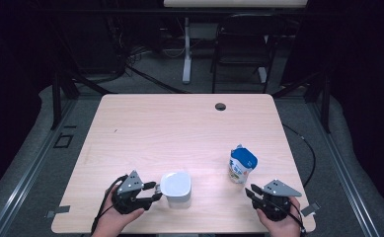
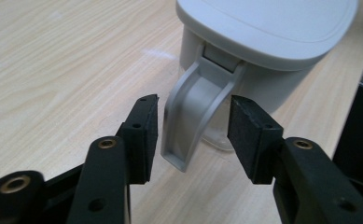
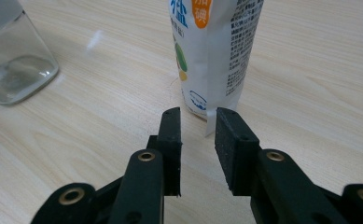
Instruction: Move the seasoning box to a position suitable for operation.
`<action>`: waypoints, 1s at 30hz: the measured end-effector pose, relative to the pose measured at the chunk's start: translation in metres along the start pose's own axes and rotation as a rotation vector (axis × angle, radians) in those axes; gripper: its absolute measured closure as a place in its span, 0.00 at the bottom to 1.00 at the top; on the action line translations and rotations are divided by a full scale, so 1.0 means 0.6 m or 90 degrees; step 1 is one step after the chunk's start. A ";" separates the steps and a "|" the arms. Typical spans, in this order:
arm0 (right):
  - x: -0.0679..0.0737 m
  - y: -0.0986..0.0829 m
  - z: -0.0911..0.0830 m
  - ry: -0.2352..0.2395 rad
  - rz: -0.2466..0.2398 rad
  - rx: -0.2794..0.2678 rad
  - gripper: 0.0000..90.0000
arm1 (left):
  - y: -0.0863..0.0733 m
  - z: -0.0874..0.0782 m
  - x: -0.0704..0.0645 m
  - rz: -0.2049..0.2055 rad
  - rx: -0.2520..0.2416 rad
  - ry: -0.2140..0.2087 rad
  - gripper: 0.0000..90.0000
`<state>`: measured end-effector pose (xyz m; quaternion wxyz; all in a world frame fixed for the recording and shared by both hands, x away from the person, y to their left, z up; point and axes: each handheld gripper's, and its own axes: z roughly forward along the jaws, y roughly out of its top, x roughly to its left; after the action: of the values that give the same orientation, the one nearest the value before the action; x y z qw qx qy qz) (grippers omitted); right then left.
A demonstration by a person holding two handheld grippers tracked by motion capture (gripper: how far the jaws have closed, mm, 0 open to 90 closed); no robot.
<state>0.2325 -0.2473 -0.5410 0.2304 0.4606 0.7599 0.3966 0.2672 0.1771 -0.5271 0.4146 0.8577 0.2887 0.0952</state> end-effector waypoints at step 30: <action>0.026 0.007 -0.005 0.039 -0.094 -0.050 0.71 | 0.008 -0.055 0.025 -0.049 -0.079 0.012 0.56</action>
<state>0.2253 -0.2336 -0.5357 0.2538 0.3814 0.7824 0.4219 0.2682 0.2052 -0.5031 0.4674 0.8177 0.3191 0.1051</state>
